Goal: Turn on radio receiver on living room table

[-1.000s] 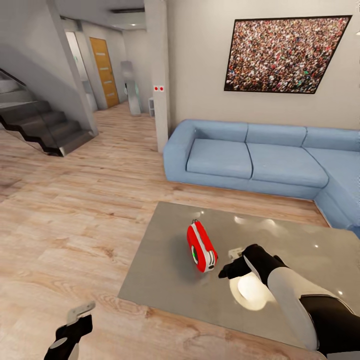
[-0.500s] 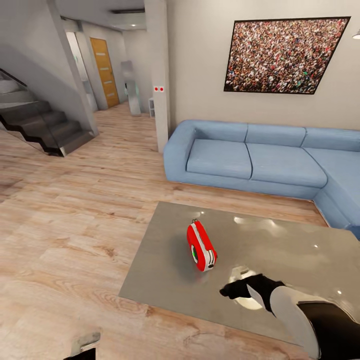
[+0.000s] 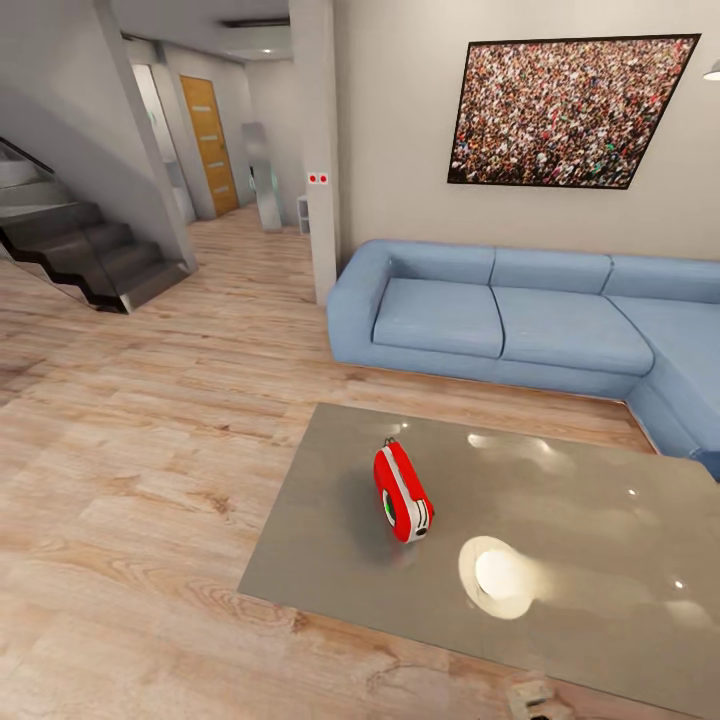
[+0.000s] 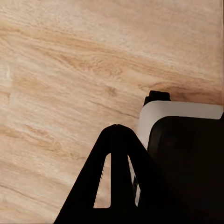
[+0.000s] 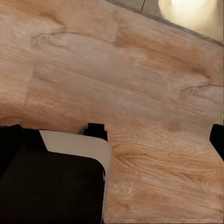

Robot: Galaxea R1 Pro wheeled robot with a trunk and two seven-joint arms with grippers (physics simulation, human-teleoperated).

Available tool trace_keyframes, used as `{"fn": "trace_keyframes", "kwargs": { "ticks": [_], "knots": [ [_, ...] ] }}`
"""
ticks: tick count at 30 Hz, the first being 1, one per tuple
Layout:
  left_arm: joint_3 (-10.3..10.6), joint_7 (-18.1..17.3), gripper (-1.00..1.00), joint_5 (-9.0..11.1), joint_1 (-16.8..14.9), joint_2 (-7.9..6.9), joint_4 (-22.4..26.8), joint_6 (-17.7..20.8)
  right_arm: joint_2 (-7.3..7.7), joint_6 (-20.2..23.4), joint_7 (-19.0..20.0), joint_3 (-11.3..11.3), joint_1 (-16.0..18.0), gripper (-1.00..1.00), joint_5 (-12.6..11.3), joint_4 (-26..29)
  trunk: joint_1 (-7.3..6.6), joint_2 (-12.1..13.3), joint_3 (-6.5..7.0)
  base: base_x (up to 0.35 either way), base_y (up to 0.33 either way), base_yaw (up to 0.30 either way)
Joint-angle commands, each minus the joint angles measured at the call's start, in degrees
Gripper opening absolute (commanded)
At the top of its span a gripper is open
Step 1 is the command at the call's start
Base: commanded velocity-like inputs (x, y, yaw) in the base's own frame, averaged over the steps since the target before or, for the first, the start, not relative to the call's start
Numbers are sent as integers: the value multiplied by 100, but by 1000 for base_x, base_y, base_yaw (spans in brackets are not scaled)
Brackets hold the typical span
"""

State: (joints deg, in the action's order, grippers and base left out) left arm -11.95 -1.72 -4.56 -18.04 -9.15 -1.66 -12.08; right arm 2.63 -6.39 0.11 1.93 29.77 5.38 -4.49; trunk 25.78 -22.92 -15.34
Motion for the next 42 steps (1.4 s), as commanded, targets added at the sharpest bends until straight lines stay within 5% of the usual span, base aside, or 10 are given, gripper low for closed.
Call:
{"fn": "trace_keyframes", "kwargs": {
  "ticks": [1, 5, 25, 42],
  "knots": [
    [13, -5, -100, -107, 3, 4, -83, -90, 1, -21, -17, 1, -95, 100, -23, 1, 0, 0, 1, 0, 0, 0],
    [33, -12, -100, -298, 10, -25, -249, -416, 14, -47, -44, 13, -372, 100, -39, 1, 0, 0, 1, 0, 0, 0],
    [36, 49, -100, -285, 11, 173, -240, -463, 1, -3, -28, 36, -419, 100, -66, 1, 0, 0, 1, 0, 0, 0],
    [35, 14, -100, -284, 28, 982, -274, -400, 0, -3, -28, 36, -419, 100, -67, 1, 0, 0, 1, 0, 0, 0]
  ]
}}
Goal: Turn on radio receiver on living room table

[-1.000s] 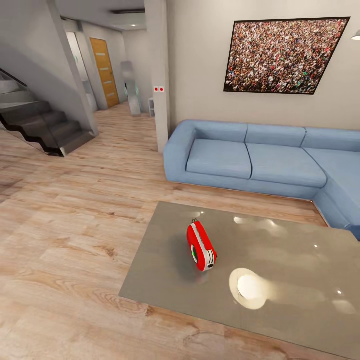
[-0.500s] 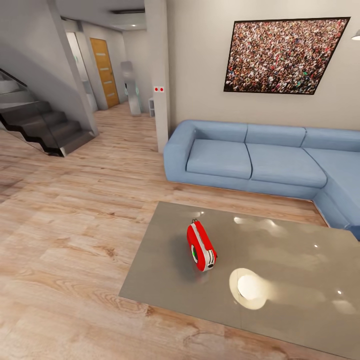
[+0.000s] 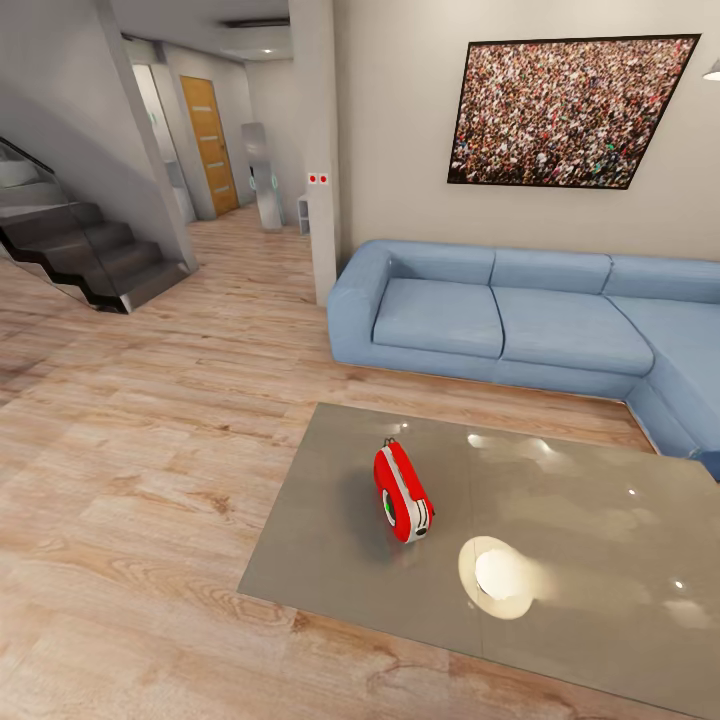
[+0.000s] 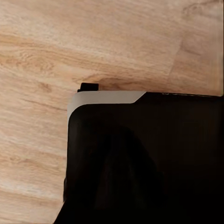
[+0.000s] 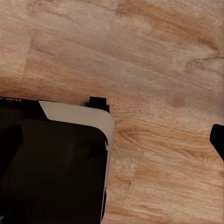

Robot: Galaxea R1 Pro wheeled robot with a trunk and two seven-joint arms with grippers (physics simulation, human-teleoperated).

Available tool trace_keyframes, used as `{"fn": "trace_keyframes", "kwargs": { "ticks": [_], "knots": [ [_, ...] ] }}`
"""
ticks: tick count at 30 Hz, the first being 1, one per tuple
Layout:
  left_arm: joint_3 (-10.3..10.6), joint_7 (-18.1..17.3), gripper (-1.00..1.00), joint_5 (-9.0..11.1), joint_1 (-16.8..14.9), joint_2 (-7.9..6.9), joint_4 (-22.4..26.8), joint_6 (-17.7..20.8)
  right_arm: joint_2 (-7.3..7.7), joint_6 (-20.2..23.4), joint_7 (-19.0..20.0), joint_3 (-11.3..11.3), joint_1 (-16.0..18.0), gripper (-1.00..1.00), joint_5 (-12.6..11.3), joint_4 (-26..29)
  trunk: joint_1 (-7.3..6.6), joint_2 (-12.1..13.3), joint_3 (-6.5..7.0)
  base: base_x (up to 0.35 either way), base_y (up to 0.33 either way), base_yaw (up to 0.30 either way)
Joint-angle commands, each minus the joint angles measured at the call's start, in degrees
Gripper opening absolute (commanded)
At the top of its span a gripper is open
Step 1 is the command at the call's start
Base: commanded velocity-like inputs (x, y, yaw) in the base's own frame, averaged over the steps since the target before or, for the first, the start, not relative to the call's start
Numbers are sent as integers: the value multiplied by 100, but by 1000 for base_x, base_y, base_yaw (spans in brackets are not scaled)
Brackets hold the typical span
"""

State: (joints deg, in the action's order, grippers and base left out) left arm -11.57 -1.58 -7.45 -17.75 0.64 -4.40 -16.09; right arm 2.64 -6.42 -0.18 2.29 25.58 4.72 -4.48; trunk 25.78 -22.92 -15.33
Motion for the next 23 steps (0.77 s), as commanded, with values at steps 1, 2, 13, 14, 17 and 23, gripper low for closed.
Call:
{"fn": "trace_keyframes", "kwargs": {
  "ticks": [1, 2, 13, 14, 17, 23],
  "knots": [
    [-3, 0, -100, 4, 0, 11, 0, 0, 0, 0, 0, 0, 0, 100, -1, 0, 0, 0, 0, 0, 0, 0],
    [-3, 0, -100, 5, 0, 12, 0, 0, 0, 0, 0, 0, 0, 100, 1, 0, 0, 0, 0, 0, 0, 0],
    [-3, 0, -100, 3, 0, 22, 0, 0, 0, 0, 0, 0, 0, 100, -3, 0, 0, 0, 0, 0, 0, 0],
    [-3, 0, -100, 3, 0, 23, 0, 0, 0, 0, 0, 0, 0, 100, -3, 0, 0, 0, 0, 0, 0, 0],
    [-3, -5, -100, 6, 0, 28, 0, 0, 0, 0, 0, 0, 0, 100, -1, 0, 0, 0, 0, 0, 0, 0],
    [-3, -7, -100, 6, 0, 100, 0, 0, 0, 0, 0, 0, 0, 100, 0, 0, 0, 0, 0, 0, 0, 0]
  ]
}}
